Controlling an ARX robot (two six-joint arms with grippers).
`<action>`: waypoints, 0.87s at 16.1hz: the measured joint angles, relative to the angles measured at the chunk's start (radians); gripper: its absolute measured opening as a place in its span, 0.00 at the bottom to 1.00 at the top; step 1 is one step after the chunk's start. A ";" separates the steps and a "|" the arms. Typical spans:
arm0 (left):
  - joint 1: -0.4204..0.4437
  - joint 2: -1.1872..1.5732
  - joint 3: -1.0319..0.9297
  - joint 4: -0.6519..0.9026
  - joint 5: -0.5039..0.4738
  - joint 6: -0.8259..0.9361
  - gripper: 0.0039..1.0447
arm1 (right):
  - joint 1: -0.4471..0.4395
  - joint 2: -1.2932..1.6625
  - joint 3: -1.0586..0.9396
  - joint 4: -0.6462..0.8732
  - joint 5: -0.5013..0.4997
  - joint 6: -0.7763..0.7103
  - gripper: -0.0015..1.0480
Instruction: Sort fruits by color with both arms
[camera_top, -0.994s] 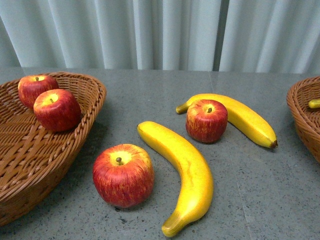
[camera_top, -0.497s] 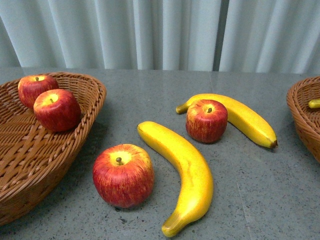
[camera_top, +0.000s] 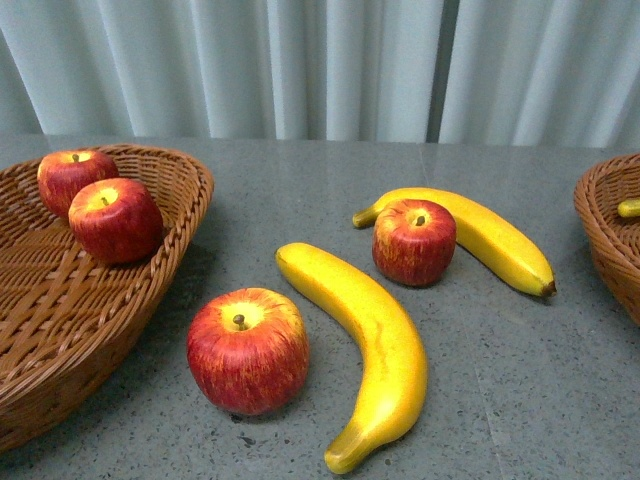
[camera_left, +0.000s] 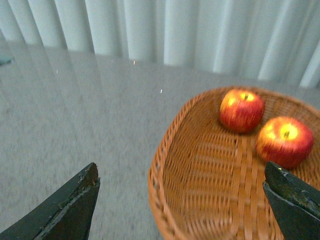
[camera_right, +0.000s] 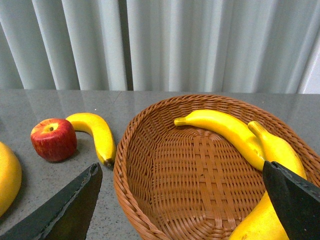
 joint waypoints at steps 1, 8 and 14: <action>0.030 0.063 0.037 0.072 0.049 0.031 0.94 | 0.000 0.000 0.000 0.000 0.000 0.000 0.94; -0.035 0.591 0.395 0.085 0.512 0.323 0.94 | 0.000 0.000 0.000 0.000 0.000 0.000 0.94; -0.259 0.820 0.490 -0.087 0.684 0.422 0.94 | 0.000 0.000 0.000 -0.001 0.000 0.000 0.94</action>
